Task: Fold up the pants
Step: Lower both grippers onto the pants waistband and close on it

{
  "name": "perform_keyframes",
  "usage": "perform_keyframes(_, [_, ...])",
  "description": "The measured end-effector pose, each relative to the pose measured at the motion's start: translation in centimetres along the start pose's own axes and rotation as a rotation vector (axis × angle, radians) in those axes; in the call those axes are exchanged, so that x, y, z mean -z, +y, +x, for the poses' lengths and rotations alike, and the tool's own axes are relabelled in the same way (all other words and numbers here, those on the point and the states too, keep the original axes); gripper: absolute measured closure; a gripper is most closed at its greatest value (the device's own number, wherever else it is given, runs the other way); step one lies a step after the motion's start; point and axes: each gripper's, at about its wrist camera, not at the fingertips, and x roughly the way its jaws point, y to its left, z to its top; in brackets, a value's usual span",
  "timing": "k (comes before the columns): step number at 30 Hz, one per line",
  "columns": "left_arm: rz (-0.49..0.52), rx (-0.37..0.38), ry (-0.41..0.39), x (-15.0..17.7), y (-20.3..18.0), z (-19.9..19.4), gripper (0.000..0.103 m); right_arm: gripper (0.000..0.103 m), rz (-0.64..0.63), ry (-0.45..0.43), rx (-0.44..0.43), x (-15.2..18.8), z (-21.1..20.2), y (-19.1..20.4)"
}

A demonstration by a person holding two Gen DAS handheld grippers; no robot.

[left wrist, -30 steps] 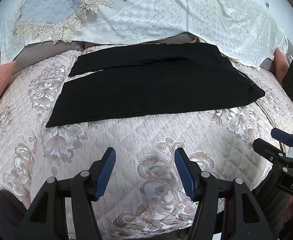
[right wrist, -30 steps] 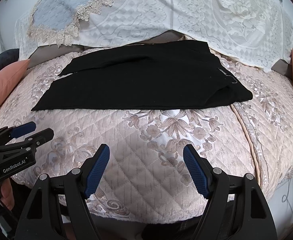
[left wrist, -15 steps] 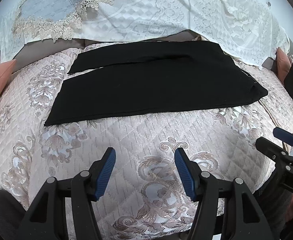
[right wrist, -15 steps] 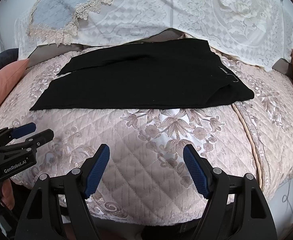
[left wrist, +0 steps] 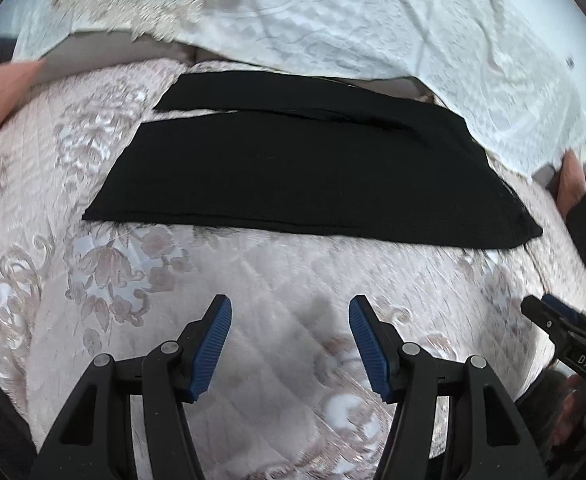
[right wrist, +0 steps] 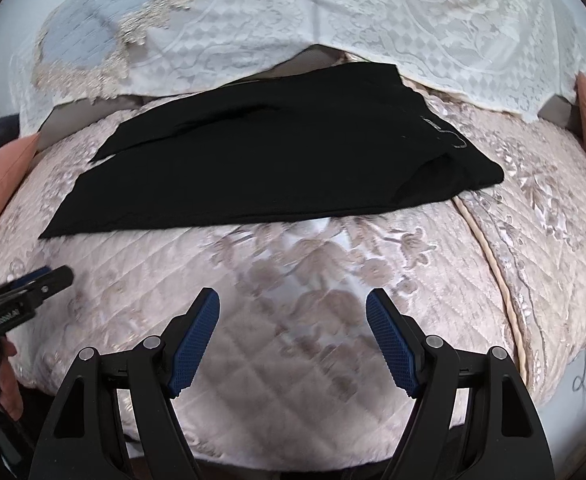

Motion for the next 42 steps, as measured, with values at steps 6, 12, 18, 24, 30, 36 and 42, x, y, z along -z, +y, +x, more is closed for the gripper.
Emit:
perform_keyframes(6, [-0.173, 0.089, -0.017, -1.7, 3.9, 1.1, 0.039, 0.027, 0.108, -0.004, -0.005, -1.1, 1.6, -3.7])
perform_keyframes(12, [-0.283, 0.148, -0.033, -3.1, 6.3, 2.5, 0.04, 0.029, 0.234, -0.013, -0.021, -2.1, 3.2, -7.5])
perform_keyframes(18, [-0.331, 0.163, -0.05, -4.2, 7.2, 3.8, 0.04, 0.029, 0.313, -0.038, -0.049, -3.4, 4.6, -9.9])
perform_keyframes(24, [-0.333, 0.144, -0.068, -5.6, 7.4, 4.7, 0.041, 0.029, 0.353, -0.069, -0.065, -4.8, 6.1, -11.3])
perform_keyframes(30, [-0.349, 0.105, -0.073, -6.4, 7.8, 5.5, 0.054, 0.041, 0.409, -0.093, -0.068, -6.1, 7.6, -12.7])
perform_keyframes(36, [-0.33, 0.023, -0.071, -6.6, 8.1, 5.8, 0.09, 0.08, 0.44, -0.1, -0.064, -6.7, 8.4, -13.7])
perform_keyframes(42, [-0.317, 0.032, -0.074, -6.5, 8.9, 4.9, 0.099, 0.099, 0.449, -0.144, -0.098, -6.7, 7.2, -13.9])
